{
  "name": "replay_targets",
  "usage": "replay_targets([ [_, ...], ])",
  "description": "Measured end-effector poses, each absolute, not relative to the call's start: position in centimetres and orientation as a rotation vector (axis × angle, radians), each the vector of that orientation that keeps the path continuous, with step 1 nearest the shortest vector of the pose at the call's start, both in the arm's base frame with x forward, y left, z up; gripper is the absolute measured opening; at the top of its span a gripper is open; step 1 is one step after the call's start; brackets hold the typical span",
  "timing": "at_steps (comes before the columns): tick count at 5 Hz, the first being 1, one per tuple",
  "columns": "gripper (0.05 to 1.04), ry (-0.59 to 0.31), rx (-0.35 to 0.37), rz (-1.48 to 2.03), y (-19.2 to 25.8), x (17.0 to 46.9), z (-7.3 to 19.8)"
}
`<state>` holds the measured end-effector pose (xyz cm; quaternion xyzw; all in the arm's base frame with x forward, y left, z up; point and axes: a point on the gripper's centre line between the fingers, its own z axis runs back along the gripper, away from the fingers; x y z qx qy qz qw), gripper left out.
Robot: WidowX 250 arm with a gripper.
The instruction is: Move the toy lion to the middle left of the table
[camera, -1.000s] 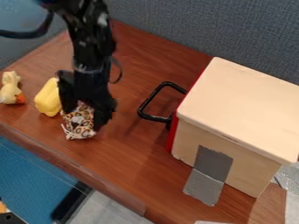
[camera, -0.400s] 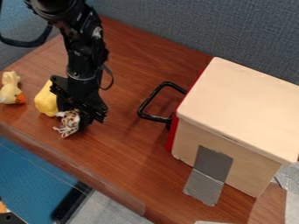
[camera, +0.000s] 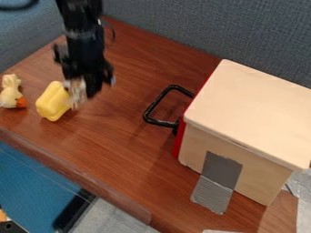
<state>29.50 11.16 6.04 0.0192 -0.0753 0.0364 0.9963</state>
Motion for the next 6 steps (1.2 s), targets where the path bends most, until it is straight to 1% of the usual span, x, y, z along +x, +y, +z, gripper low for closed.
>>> replay_targets([
  [1, 0.458, -0.194, 0.056, 0.124, 14.6, 31.6, 7.6],
  [2, 0.458, -0.208, 0.073, 0.202, 18.6, 33.2, 7.2],
  [3, 0.458, -0.212, 0.088, 0.258, 21.2, 34.4, 6.1],
  [5, 0.458, -0.134, 0.128, 0.271, 23.2, 35.1, 1.2],
  [6, 0.535, -0.134, 0.139, 0.282, 23.7, 35.6, 1.0],
])
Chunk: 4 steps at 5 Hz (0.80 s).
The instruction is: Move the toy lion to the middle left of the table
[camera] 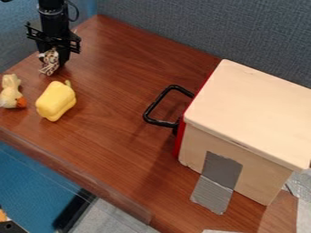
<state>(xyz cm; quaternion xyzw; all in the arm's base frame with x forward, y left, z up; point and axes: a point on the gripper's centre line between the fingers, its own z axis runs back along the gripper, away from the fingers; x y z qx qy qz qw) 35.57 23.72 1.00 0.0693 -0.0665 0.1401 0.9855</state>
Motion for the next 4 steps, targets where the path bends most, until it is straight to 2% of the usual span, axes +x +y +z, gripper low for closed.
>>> replay_targets([
  [1, 0.845, -0.122, 0.119, 0.291, 23.5, 35.4, 0.9],
  [2, 1.014, -0.170, 0.083, 0.312, 23.5, 35.4, 2.7],
  [3, 1.009, -0.225, 0.094, 0.260, 23.3, 35.3, 5.5],
  [4, 1.003, -0.184, 0.110, 0.186, 22.9, 34.3, 5.0],
])
